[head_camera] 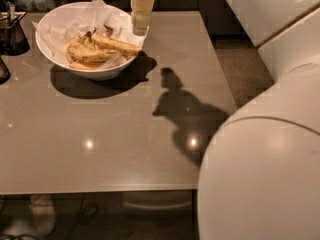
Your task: Pick banana from white bowl
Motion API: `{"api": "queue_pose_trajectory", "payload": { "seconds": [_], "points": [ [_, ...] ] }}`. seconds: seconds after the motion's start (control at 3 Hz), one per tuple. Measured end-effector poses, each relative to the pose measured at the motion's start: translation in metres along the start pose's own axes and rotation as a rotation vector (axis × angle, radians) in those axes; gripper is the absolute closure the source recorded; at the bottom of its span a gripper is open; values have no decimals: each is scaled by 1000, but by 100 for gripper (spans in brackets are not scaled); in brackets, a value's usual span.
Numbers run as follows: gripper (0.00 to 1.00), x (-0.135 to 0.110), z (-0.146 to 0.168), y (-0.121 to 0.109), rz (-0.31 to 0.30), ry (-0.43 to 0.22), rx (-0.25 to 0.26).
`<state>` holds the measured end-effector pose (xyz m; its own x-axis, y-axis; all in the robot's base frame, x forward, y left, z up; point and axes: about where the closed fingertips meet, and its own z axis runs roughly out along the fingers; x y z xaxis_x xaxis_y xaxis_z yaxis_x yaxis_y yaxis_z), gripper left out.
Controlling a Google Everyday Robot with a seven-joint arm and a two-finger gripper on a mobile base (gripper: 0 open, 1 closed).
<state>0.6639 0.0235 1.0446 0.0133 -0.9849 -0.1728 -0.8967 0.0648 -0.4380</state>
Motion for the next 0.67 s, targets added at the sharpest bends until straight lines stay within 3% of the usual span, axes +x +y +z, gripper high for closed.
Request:
{"api": "queue_pose_trajectory", "payload": {
  "seconds": [0.33,0.67],
  "points": [
    [0,-16,5,-13,5,-28,-3],
    [8,-26,18,-22,10,-45,-22]
  ]
}}
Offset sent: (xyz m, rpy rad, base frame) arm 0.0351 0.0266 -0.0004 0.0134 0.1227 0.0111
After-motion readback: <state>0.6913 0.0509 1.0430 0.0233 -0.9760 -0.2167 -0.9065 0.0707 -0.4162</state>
